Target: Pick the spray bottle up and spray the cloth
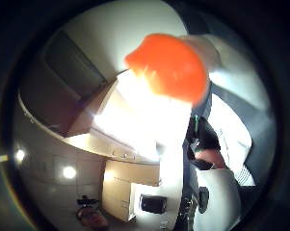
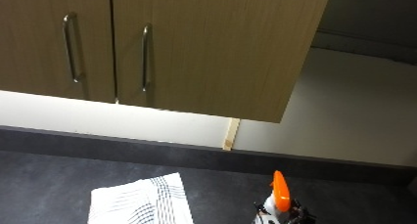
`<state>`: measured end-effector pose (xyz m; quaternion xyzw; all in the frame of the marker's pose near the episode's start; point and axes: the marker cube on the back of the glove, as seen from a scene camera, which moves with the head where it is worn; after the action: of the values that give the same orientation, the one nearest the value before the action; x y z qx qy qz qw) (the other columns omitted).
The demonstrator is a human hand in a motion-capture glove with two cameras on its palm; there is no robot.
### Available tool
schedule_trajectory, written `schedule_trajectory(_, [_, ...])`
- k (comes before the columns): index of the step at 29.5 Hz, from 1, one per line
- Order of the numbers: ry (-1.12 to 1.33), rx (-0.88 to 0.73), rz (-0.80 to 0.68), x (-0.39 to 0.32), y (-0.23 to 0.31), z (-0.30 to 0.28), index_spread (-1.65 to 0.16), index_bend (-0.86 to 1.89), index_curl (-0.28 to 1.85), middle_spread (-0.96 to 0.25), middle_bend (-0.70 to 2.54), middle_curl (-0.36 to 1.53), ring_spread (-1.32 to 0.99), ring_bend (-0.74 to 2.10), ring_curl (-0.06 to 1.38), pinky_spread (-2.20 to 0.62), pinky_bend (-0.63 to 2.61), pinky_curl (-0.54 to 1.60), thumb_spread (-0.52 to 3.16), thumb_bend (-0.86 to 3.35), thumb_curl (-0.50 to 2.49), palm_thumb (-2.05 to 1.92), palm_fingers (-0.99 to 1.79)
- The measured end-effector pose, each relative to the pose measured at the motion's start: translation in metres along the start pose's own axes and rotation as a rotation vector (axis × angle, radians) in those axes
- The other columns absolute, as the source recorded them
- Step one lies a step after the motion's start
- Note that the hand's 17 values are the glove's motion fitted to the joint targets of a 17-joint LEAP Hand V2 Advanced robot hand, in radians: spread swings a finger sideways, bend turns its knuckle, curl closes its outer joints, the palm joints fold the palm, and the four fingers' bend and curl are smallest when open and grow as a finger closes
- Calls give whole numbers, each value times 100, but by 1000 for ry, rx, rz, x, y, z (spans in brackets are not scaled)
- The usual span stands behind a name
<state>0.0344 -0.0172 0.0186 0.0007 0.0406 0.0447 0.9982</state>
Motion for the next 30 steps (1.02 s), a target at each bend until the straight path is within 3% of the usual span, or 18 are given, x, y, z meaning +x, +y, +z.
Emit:
schedule_trajectory(18, [4,30,-31,20,-19,9,-39,20,29,0,19,31,14,42,30,19,49,22,96,-1,54,96,15])
schedule_trajectory(24, [-51,52,-84,15,-25,8,-30,36,34,-1,40,38,8,42,29,17,23,14,94,2,57,106,66])
schedule_trajectory(30, [-94,50,-87,14,-27,4,-26,42,43,-4,57,46,-2,45,34,16,9,10,82,4,61,116,80])
